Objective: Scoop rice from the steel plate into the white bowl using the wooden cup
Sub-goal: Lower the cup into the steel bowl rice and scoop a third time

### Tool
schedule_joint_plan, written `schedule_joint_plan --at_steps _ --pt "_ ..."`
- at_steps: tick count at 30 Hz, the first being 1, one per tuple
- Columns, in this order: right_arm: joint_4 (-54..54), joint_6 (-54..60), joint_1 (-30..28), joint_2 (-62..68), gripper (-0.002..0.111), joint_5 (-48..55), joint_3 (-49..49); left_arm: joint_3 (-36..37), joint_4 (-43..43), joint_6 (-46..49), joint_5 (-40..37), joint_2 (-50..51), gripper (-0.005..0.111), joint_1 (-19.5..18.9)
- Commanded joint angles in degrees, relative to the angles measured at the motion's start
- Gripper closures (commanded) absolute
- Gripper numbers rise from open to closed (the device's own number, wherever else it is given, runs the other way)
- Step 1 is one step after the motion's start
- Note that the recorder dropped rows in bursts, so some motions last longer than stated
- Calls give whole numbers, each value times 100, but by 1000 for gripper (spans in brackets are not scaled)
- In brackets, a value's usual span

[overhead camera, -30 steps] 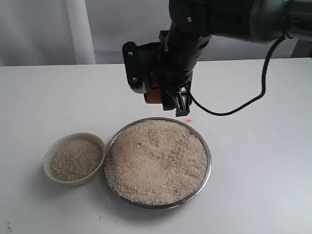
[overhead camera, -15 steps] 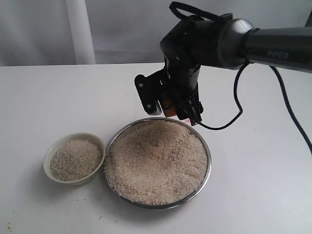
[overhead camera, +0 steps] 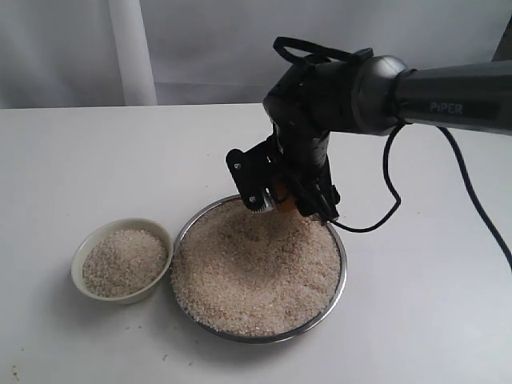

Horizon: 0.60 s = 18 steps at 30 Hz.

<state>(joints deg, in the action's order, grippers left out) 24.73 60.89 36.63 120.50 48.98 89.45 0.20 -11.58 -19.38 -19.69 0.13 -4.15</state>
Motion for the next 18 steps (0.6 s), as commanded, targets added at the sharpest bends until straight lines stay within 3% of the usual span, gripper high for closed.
schedule_joint_plan --at_steps 1,18 --pt "198 25 129 -14 108 -297 -117 -20 33 -8 36 -13 107 14" --pt "488 35 399 323 108 -533 -134 -20 33 -8 36 -13 107 14"
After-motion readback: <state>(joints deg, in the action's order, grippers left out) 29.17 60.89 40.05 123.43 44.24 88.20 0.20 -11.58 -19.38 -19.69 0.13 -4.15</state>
